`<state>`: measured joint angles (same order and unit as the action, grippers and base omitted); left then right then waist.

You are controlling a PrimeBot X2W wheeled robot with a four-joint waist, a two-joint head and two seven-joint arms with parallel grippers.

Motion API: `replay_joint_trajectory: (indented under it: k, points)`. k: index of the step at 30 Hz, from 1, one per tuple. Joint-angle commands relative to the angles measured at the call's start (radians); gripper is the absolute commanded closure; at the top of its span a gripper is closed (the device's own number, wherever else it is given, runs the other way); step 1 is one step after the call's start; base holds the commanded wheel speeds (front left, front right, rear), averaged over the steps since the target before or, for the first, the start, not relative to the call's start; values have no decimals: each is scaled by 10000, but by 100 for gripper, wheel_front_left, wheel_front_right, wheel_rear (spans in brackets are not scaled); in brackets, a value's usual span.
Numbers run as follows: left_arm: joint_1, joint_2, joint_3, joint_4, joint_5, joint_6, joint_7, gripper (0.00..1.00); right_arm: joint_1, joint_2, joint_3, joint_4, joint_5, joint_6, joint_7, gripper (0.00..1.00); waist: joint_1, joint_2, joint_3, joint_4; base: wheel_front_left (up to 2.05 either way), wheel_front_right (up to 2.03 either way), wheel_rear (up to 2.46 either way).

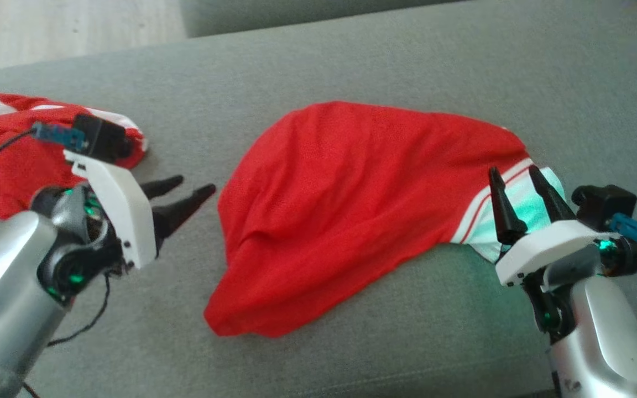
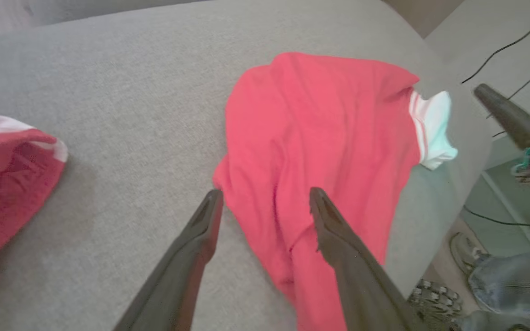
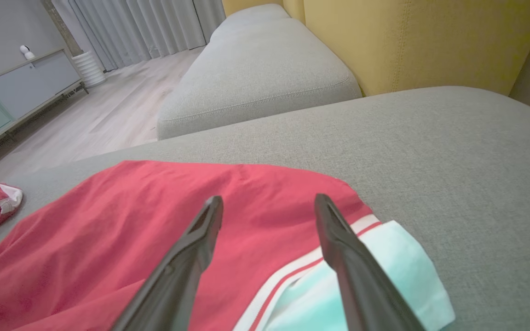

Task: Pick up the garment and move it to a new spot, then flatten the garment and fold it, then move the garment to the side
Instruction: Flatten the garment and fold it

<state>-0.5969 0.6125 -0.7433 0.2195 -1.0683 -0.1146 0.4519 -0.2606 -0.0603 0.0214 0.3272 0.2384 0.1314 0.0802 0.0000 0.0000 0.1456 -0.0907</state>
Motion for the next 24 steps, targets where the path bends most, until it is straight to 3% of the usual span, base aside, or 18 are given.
replay_joint_trajectory:
  k: [1, 9, 14, 15, 16, 24]
  points:
    - [-699, 244, 405, 76, 169, -22, -97, 0, -536, 5, 266, -384, 62, -7, -147, 0, 0, 0, 319, -324, 0, 0, 0]
    - [-1551, -408, -278, 2220, 150, -136, 435, 0, -865, 54, 483, -205, 145, -7, -434, 0, 0, 0, 989, -1081, 0, 0, 0]
    - [-1894, -573, -778, 2664, -221, -156, 589, 0, -996, 72, 584, -25, 198, -7, -571, 0, 0, 0, 1129, -1345, 0, 0, 0]
    - [-1978, -531, -883, 2612, -300, -157, 582, 78, -1011, 74, 590, 12, 206, -7, -601, 0, 0, 0, 1139, -1375, 0, 0, 0]
    - [-2071, -464, -993, 2592, -319, -157, 555, 100, -1022, 76, 595, 51, 210, -7, -631, 0, 0, 0, 1143, -1402, 0, 0, 0]
    - [-3179, 59, -1246, 2484, -522, -159, 105, 100, -1106, 87, 673, 217, 249, -7, -773, 0, 0, 0, 1323, -1660, 0, 0, 0]
